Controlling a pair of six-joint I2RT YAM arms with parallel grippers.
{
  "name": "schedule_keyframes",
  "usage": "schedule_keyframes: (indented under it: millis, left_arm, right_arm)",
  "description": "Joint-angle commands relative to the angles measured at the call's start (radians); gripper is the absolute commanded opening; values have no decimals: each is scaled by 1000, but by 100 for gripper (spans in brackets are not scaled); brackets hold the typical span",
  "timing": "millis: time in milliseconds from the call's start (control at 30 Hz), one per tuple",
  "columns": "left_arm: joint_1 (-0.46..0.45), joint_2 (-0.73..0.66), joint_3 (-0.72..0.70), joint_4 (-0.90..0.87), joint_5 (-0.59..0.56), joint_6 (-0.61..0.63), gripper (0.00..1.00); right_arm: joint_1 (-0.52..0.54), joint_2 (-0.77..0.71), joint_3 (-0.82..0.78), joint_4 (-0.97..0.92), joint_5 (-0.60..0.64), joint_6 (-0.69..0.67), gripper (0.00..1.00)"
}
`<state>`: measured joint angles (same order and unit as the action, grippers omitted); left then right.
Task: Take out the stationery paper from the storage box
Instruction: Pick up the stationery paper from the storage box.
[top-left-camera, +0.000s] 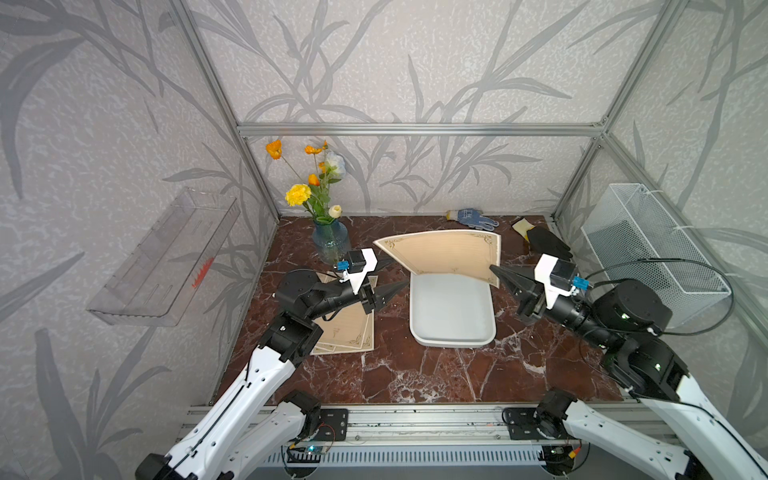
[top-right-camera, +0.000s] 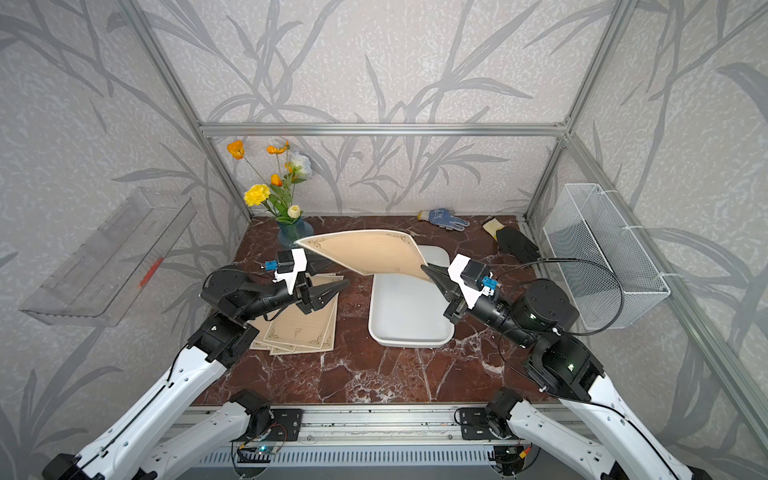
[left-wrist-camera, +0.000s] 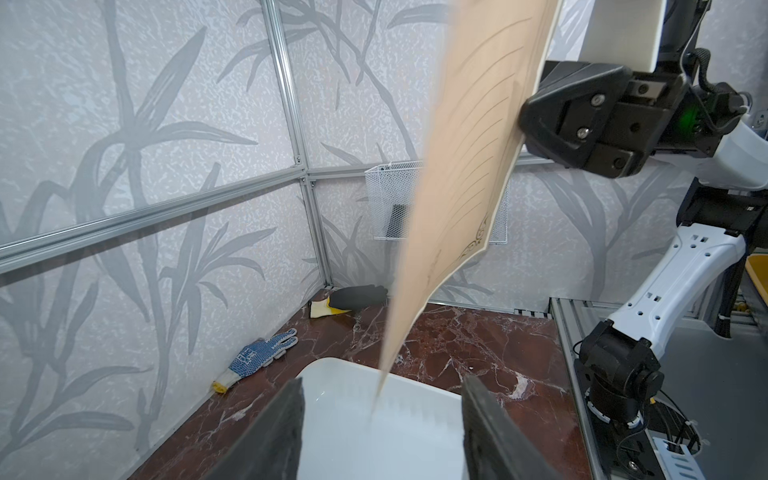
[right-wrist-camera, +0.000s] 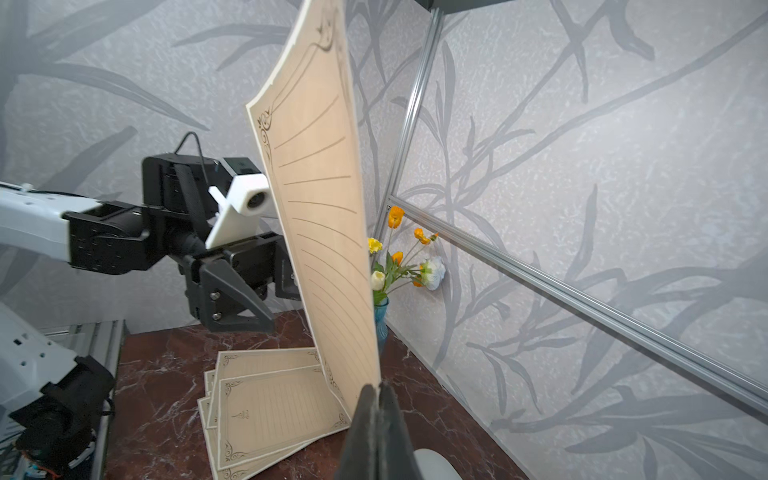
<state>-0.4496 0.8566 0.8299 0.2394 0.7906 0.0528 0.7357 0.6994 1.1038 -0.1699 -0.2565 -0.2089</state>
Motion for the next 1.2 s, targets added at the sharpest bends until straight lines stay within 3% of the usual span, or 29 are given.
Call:
schedule_keyframes:
  millis: [0, 267, 400, 500, 600, 633, 800, 967, 1167]
  left_arm:
    - [2, -6, 19, 21, 48, 5, 58]
    - [1, -50, 25, 9, 188, -12, 41]
    - [0, -72, 41, -42, 205, 11, 34]
    - [0, -86, 43, -54, 208, 16, 21]
    - [0, -102, 49, -78, 197, 26, 2]
    - [1, -110, 53, -101, 185, 39, 0]
    - [4, -149, 85, -264, 96, 114, 0]
    - [27, -103, 207, -564, 73, 216, 0]
    - [167, -60, 237, -722, 86, 230, 0]
  right_arm:
    - [-4, -13, -1, 59, -89, 44, 0]
    - [-4, 6, -29, 119, -115, 100, 0]
    - [-4, 36, -43, 165, -144, 136, 0]
    - [-4, 63, -48, 190, -168, 164, 0]
    - [-4, 82, -59, 216, -166, 186, 0]
    - [-4, 89, -66, 225, -163, 190, 0]
    - [-4, 121, -93, 245, -171, 215, 0]
    - [-8, 168, -150, 330, -150, 273, 0]
    - [-18, 308, -176, 470, -158, 421, 0]
